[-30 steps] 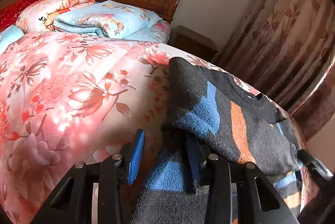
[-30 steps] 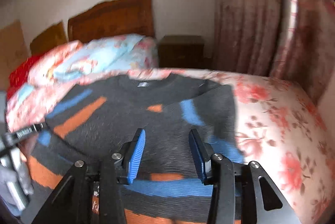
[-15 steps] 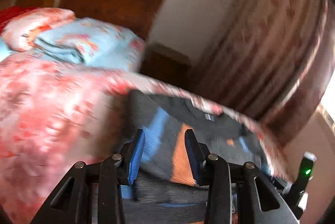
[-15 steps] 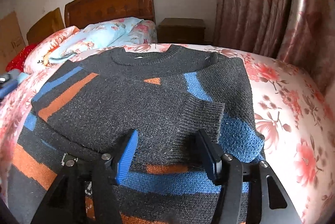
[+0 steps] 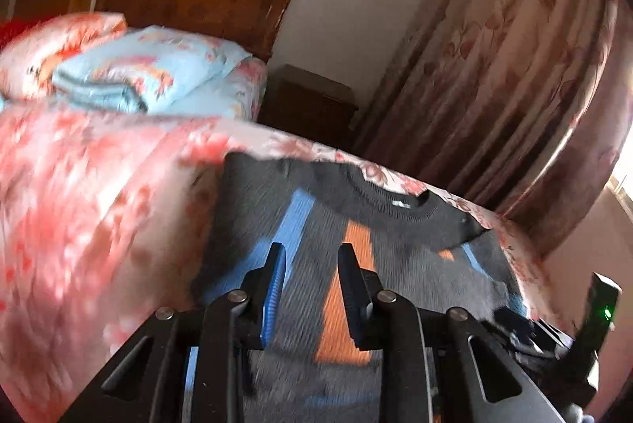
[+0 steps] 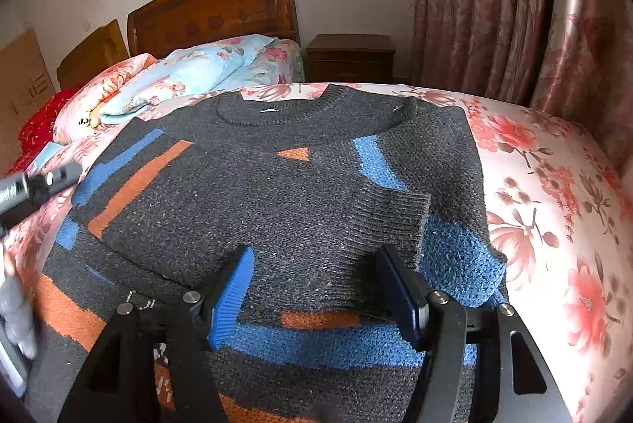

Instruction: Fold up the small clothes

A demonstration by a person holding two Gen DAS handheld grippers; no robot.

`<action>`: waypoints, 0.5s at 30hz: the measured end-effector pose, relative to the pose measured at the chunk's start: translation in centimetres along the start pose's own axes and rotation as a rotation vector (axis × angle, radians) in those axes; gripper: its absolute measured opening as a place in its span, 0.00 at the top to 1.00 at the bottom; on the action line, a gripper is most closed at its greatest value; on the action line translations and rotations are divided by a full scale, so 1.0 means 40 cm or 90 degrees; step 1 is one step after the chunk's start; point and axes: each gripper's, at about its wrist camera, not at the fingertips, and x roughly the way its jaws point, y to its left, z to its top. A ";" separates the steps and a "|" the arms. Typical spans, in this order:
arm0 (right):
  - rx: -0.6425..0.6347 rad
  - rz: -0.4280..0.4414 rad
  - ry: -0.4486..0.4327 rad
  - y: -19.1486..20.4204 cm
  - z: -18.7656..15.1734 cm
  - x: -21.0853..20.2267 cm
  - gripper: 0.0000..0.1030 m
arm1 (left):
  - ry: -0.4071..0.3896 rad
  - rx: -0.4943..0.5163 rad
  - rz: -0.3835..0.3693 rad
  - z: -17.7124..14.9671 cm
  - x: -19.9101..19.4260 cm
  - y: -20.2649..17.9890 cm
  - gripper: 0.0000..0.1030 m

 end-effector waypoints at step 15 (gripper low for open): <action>0.004 0.027 0.000 -0.002 0.000 0.001 0.00 | 0.044 -0.033 0.101 0.105 0.163 0.021 0.71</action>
